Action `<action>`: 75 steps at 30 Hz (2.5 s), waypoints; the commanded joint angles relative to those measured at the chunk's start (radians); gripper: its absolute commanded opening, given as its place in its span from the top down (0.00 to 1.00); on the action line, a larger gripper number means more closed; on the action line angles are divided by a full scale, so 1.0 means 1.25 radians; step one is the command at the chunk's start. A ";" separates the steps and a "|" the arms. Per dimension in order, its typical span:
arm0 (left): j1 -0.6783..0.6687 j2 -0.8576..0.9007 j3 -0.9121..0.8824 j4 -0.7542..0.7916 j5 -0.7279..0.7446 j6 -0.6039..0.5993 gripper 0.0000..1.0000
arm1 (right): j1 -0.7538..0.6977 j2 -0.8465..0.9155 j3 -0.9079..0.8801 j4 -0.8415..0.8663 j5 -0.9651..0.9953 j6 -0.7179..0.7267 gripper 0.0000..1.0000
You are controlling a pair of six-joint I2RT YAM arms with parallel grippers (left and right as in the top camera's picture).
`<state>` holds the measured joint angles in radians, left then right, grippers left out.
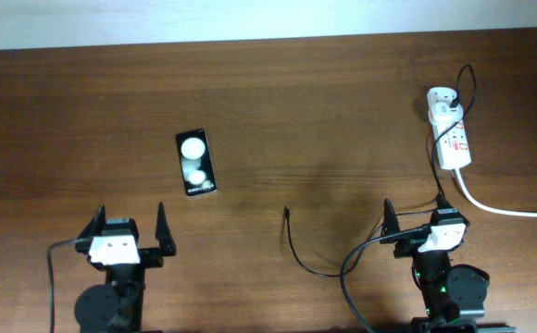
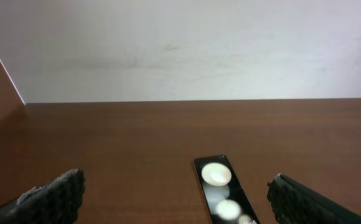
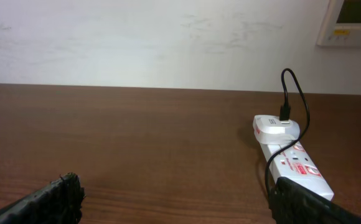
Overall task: Plug charger to phone and switch on socket
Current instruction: 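Move the left gripper over the black Galaxy Z Flip5 phone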
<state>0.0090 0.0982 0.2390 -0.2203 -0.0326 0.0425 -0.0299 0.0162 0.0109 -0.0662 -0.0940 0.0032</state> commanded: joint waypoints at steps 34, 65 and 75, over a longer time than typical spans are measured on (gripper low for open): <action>0.005 0.895 0.736 -0.370 0.057 0.012 0.01 | 0.009 -0.007 -0.004 -0.004 0.001 0.001 0.01; 0.005 0.895 0.736 -0.383 0.057 0.012 0.01 | 0.009 -0.007 -0.004 -0.004 0.001 0.001 0.01; 0.005 0.895 0.736 -0.385 0.057 0.012 0.01 | 0.009 -0.007 -0.004 -0.004 0.001 0.001 0.01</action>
<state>0.0101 1.2156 1.1316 -0.6998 0.0273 0.0456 -0.0288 0.0147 0.0109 -0.0669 -0.0940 0.0029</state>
